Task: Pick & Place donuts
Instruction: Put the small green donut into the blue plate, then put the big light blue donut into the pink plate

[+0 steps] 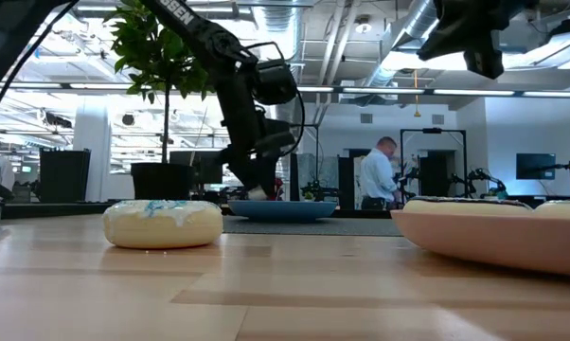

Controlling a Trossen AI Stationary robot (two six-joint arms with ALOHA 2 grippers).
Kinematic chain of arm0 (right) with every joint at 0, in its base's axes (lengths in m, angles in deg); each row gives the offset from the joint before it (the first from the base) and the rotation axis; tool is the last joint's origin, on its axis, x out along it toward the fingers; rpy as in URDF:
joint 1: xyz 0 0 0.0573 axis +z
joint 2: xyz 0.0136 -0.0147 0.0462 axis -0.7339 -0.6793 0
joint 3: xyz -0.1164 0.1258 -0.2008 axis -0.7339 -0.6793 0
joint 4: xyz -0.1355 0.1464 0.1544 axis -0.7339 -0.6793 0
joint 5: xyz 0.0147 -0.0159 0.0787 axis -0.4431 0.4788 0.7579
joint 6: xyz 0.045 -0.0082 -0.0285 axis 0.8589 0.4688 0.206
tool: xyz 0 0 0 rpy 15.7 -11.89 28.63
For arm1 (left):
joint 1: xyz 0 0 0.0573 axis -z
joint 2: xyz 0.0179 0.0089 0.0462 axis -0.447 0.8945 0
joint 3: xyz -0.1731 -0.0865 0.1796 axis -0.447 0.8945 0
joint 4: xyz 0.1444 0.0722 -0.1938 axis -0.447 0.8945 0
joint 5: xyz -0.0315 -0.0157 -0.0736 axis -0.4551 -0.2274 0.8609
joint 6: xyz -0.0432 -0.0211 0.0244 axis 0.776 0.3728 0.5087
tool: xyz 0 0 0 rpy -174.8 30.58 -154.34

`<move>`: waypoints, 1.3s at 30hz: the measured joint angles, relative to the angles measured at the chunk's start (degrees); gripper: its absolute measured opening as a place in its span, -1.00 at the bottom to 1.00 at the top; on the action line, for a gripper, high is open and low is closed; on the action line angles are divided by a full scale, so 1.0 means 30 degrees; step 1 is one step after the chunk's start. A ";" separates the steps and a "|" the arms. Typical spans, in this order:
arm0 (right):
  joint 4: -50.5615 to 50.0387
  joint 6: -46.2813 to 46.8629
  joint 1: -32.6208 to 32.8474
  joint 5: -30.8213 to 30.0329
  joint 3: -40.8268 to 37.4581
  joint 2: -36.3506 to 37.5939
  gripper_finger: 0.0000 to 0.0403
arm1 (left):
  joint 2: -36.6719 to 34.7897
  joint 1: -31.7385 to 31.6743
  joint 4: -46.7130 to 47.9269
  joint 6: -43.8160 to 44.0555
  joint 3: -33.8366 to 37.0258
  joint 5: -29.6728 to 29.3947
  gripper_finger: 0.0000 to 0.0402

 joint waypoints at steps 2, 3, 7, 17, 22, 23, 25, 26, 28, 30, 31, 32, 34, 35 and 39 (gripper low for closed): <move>-0.0005 0.0310 -0.0106 -0.0001 0.0000 -0.0002 -0.99 | -0.0011 0.0000 0.0170 -0.0363 0.0000 0.0023 -0.02; -0.0005 0.0442 -0.0120 -0.0007 0.0000 0.0005 -0.99 | -0.0020 0.0000 0.0205 -0.0694 0.0000 0.0028 -0.02; -0.0005 0.0863 -0.0127 -0.0004 0.0000 -0.0003 -0.99 | 0.0085 0.0087 0.0245 -0.2013 0.0000 0.0020 -0.02; -0.0012 0.1402 -0.0120 -0.0006 0.0000 -0.0003 -0.99 | 0.0597 0.0073 0.0541 -0.2405 -0.0003 0.0698 0.16; -0.0073 0.1305 -0.0113 -0.0006 0.0000 -0.0002 -0.99 | 0.0599 -0.0127 0.0899 -0.2309 -0.0248 0.0691 0.36; -0.0070 0.1233 -0.0091 -0.0007 0.0000 0.0002 -0.99 | 0.0590 -0.0136 0.0956 -0.2287 -0.0322 0.0676 0.39; -0.0077 0.1189 -0.0084 0.0000 0.0000 0.0001 -0.99 | 0.0590 -0.0160 0.1354 -0.2267 -0.0620 0.0630 0.45; -0.0077 0.1152 -0.0084 -0.0007 0.0000 0.0000 -0.99 | 0.0590 -0.0159 0.1781 -0.2242 -0.0907 0.0624 0.47; -0.0077 0.0639 -0.0084 -0.0007 0.0000 0.0004 -0.99 | 0.0590 -0.0131 0.2547 -0.1799 -0.1590 0.0442 0.49; -0.0077 -0.0069 -0.0084 -0.0007 0.0000 -0.0003 -0.99 | 0.0590 -0.0127 0.3193 -0.1226 -0.2199 0.0344 0.49; -0.0077 -0.0412 -0.0084 -0.0007 0.0000 -0.0003 -0.99 | 0.0590 -0.0123 0.3539 -0.0934 -0.2510 0.0351 0.48; -0.0077 -0.0749 -0.0084 -0.0007 0.0000 -0.0003 -0.99 | 0.0581 -0.0058 0.3826 -0.0646 -0.2849 0.0386 0.47; -0.0077 -0.1385 -0.0084 -0.0007 0.0000 -0.0003 -0.99 | 0.0503 0.0174 0.4184 -0.0082 -0.3489 0.0297 0.43; -0.0077 -0.1724 -0.0084 -0.0007 0.0000 -0.0003 -0.99 | 0.0435 0.0378 0.4269 0.0195 -0.3743 0.0254 0.41; -0.0077 -0.2849 -0.0084 -0.0002 0.0000 -0.0003 -0.99 | -0.0347 0.1508 0.4447 0.1099 -0.3898 -0.0185 0.21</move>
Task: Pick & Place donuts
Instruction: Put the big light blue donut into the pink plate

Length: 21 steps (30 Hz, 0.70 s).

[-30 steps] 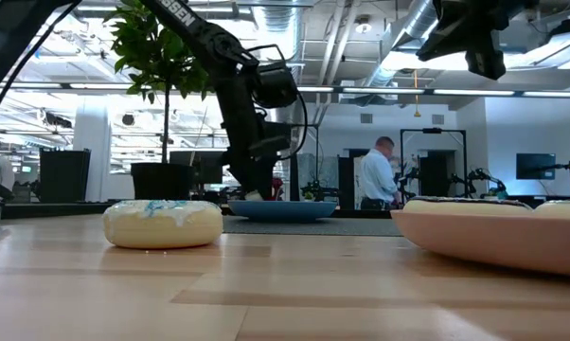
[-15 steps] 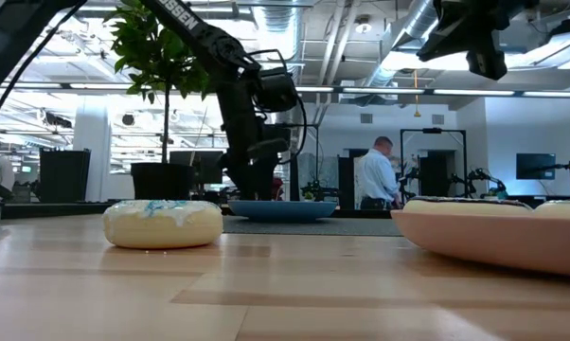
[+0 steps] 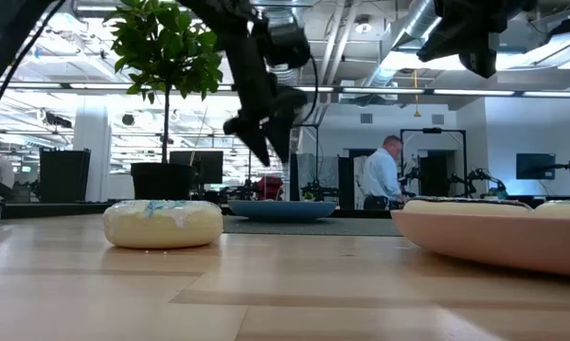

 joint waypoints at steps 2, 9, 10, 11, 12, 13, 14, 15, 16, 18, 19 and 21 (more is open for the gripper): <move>-0.0007 -0.0514 0.0000 -0.0004 0.0000 0.0000 -0.99 | -0.0595 0.0757 0.0138 0.0511 -0.0004 -0.1035 0.03; 0.0019 -0.1328 0.0000 -0.0005 0.0000 0.0000 -0.99 | -0.3060 0.3472 0.0161 0.1310 0.1198 -0.2350 -0.87; 0.0058 -0.1328 0.0000 -0.0005 0.0000 0.0000 -0.99 | -0.3445 0.3865 0.0152 0.1734 0.1831 -0.2907 -0.93; 0.0092 -0.1328 0.0000 -0.0005 0.0000 0.0000 -0.99 | -0.3879 0.4245 0.0173 0.2302 0.2644 -0.3483 -0.94; 0.0098 -0.1328 0.0000 -0.0005 0.0000 0.0000 -0.99 | -0.4350 0.4600 0.0204 0.2944 0.3793 -0.3882 -0.94; 0.0117 -0.1328 0.0000 -0.0005 0.0000 0.0000 -0.99 | -0.4878 0.4950 0.0115 0.3675 0.4999 -0.4012 -0.95; 0.0146 -0.1328 0.0000 -0.0005 0.0000 0.0000 -0.99 | -0.5486 0.5319 -0.0236 0.4373 0.6300 -0.4035 -0.96; 0.0139 -0.1328 0.0000 -0.0005 0.0000 0.0000 -0.99 | -0.6205 0.5712 -0.1082 0.5107 0.7716 -0.3995 -0.98; 0.0138 -0.1328 0.0000 -0.0005 0.0000 0.0000 -0.99 | -0.6937 0.6112 -0.2233 0.5837 0.8973 -0.3940 -0.99; 0.0138 -0.1323 0.0000 -0.0005 0.0000 0.0000 -0.99 | -0.8818 0.7040 -0.5338 0.7111 1.1701 -0.3926 -0.99; 0.0138 -0.1321 0.0000 -0.0014 0.0000 0.0000 -0.99 | -0.9762 0.7453 -0.6830 0.7423 1.2950 -0.3943 -1.00; 0.0179 -0.1328 -0.0060 -0.0261 0.0000 -0.0166 -0.99 | -1.1586 0.8161 -0.9602 0.7508 1.5095 -0.4217 -1.00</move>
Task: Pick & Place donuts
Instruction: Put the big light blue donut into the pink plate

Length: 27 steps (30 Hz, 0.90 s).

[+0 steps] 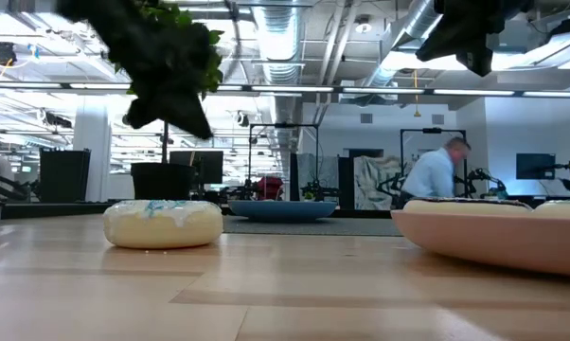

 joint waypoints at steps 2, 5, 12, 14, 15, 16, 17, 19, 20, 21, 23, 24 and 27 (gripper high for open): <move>0.0198 0.0000 -0.0193 -0.0506 0.0000 -0.0455 -0.98 | -0.1887 0.0556 -0.1466 -0.0700 0.1644 -0.0446 -1.00; 0.1719 0.0002 -0.0372 -0.0768 0.0000 -0.1569 -0.89 | -0.4308 0.1164 -0.1457 -0.2825 0.3336 -0.0506 -1.00; 0.3661 -0.0133 -0.0921 -0.1152 0.1598 -0.5939 -0.47 | -0.8413 0.1484 0.0245 -0.4838 0.4963 0.1310 -1.00; 0.2488 0.0382 -0.1352 -0.1219 0.2816 -0.7450 -0.32 | -0.9234 0.1478 0.0719 -0.5149 0.5071 0.1464 -1.00; 0.1530 0.0769 -0.1634 -0.1238 0.3355 -0.8036 -0.25 | -0.9475 0.1486 0.0714 -0.5657 0.5072 0.1611 -1.00; 0.0344 0.1254 -0.1950 -0.1230 0.3922 -0.8581 -0.18 | -0.9740 0.1478 0.0821 -0.6115 0.5072 0.1718 -1.00; -0.0483 0.1786 -0.2249 -0.1211 0.4526 -0.9181 -0.11 | -1.0050 0.1478 0.1056 -0.6552 0.5072 0.1769 -1.00; -0.2410 0.2718 -0.2747 -0.1208 0.5413 -1.0043 0.01 | -1.0522 0.1478 0.1274 -0.7222 0.5072 0.1763 -1.00; -0.3649 0.3092 -0.2952 -0.1216 0.5744 -1.0339 0.06 | -1.0692 0.1465 0.1404 -0.7386 0.5057 0.1719 -1.00; -0.4630 0.3494 -0.3116 -0.1222 0.6030 -1.0632 0.10 | -1.0884 0.1449 0.1737 -0.7545 0.5058 0.1524 -1.00; -0.6630 0.4272 -0.3352 -0.1247 0.6266 -1.1065 0.16 | -1.1090 0.1443 0.2093 -0.7654 0.5065 0.1294 -1.00; -0.7787 0.4538 -0.3419 -0.1203 0.6241 -1.1147 0.18 | -1.1090 0.1442 0.2112 -0.7647 0.5052 0.1259 -1.00; -0.9992 0.5254 -0.3444 -0.1118 0.5914 -1.1211 0.18 | -1.1132 0.1427 0.2590 -0.7589 0.5065 0.1156 -1.00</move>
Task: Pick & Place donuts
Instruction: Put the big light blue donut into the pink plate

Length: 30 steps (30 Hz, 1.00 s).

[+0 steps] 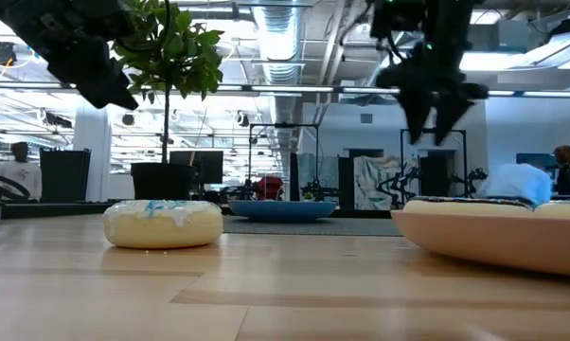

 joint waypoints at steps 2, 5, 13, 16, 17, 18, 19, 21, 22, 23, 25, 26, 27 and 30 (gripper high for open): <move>-0.1155 0.0377 -0.0168 0.0789 -0.0436 -0.0069 0.15 | 0.0086 0.0000 -0.0025 0.0066 -0.0007 0.0148 -1.00; -0.0821 0.0318 -0.0774 0.1849 -0.1251 -0.0055 0.09 | 0.0093 0.0000 -0.0062 0.0087 -0.0007 0.0141 -1.00; 0.2184 -0.2001 -0.3027 0.3650 -0.3782 -0.0228 -0.04 | 0.0093 0.0000 -0.0149 0.0729 -0.0007 0.0070 -1.00; 0.3003 -0.2551 -0.3796 0.4259 -0.4620 -0.0215 -0.05 | 0.0093 0.0000 -0.0332 0.0947 -0.0007 -0.0272 -1.00; 0.3362 -0.2762 -0.4012 0.4344 -0.4796 -0.0215 -0.05 | 0.0093 0.0000 -0.0328 0.1092 -0.0007 -0.0415 -1.00; 0.3891 -0.2879 -0.4190 0.4367 -0.4957 -0.0215 -0.05 | 0.0093 0.0000 -0.0327 0.1269 -0.0007 -0.0489 -1.00; 0.4220 -0.2900 -0.4346 0.4364 -0.5137 -0.0215 -0.05 | 0.0093 0.0000 -0.0325 0.1472 -0.0007 -0.0586 -1.00; 0.4525 -0.2923 -0.4622 0.4377 -0.5481 -0.0222 -0.05 | 0.0093 0.0000 -0.0324 0.1734 -0.0007 -0.0740 -1.00; 0.4822 -0.3060 -0.4748 0.4380 -0.5576 -0.0222 -0.05 | 0.0093 0.0000 -0.0319 0.1740 -0.0007 -0.0753 -1.00; 0.5076 -0.3243 -0.4827 0.4445 -0.5649 -0.0222 -0.05 | 0.0098 0.0000 -0.0317 0.1742 -0.0005 -0.0748 -1.00; 0.5179 -0.3403 -0.4925 0.4741 -0.5825 -0.0238 -0.05 | 0.0096 0.0000 -0.0317 0.1752 -0.0007 -0.0748 -1.00; 0.5243 -0.3453 -0.4932 0.4872 -0.5841 -0.0323 -0.05 | 0.0100 0.0000 -0.0317 0.1766 -0.0007 -0.0753 -1.00; 0.5394 -0.3603 -0.4902 0.4936 -0.5838 -0.0388 -0.05 | 0.0100 0.0000 -0.0319 0.1778 -0.0007 -0.0748 -1.00; 0.5555 -0.4034 -0.4746 0.4938 -0.5826 -0.0628 -0.05 | 0.0100 0.0000 -0.0383 0.1975 -0.0007 -0.0785 -1.00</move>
